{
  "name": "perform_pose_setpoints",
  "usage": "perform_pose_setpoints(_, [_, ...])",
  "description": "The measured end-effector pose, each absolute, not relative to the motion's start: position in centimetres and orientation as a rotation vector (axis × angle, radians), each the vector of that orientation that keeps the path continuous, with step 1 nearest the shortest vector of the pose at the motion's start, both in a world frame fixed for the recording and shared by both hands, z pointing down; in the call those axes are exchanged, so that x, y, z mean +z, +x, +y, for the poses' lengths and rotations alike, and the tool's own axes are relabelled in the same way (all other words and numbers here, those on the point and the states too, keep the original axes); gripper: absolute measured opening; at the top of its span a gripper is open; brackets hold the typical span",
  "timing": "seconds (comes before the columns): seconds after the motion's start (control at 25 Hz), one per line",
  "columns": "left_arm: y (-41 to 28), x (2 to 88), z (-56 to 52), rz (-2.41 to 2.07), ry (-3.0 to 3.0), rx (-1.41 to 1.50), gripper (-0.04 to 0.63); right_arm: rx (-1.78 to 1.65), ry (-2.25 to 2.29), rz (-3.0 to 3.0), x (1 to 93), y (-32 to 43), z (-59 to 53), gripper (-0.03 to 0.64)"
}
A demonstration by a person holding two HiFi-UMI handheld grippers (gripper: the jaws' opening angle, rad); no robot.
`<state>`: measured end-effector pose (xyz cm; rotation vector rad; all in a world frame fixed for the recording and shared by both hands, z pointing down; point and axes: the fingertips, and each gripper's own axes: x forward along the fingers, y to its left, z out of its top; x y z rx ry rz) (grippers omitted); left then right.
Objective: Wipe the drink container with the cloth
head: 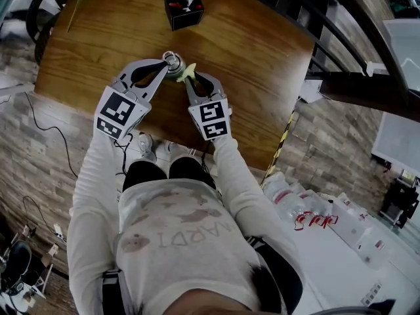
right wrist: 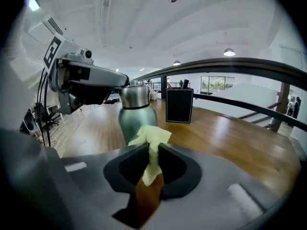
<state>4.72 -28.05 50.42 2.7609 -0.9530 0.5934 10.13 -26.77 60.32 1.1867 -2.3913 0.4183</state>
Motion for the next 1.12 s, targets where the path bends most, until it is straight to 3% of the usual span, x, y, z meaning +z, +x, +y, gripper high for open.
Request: perform_pose_setpoints(1.12, [4.6, 50.3, -27.9, -0.945, 2.756, 0.592, 0.006, 0.323, 0.95, -2.434, 61.2, 3.5, -22.5, 0.071])
